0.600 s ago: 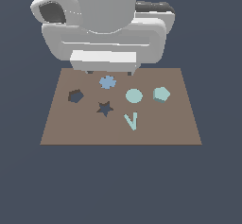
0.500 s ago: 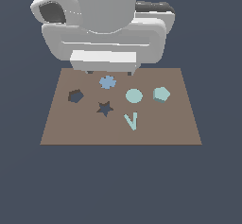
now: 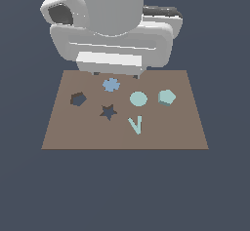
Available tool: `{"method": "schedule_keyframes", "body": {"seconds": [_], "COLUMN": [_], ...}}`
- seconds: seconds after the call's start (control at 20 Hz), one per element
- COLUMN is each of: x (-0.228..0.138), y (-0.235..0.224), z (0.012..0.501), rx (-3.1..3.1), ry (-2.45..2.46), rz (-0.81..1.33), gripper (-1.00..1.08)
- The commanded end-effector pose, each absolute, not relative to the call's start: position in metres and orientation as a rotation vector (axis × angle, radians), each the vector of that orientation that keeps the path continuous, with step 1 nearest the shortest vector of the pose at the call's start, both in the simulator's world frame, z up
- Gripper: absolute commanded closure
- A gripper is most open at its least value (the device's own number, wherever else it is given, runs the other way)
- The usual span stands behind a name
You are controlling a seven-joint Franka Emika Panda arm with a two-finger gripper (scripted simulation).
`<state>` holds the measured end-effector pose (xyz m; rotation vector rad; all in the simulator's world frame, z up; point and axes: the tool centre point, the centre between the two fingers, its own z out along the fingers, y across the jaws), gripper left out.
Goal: Insert a designated object into the corresponding slot on a board.
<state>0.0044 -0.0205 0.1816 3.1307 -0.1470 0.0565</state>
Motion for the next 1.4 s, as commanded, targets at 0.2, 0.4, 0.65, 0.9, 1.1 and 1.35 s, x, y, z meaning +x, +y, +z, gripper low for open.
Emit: {"method": "schedule_keyframes", "body": {"seconds": [0.2,0.4,0.65,0.9,1.1,1.35], "x": [-0.004,-0.011,-0.02,-0.028,-0.033,-0.035], "y": [-0.011,-0.002,0.013,0.032,0.049,0.071], "z": [0.172,0.163,0.15,0.134,0.121,0.104], "rx": [3.121,3.107,3.076,3.024,2.968,2.882], "ry": [-0.29,-0.415,-0.607,-0.832,-1.013,-1.239], "rz": [0.053,0.049,0.044,0.038,0.033,0.026], "gripper": [-0.92,-0.92,-0.92,-0.92,-0.92,-0.92]}}
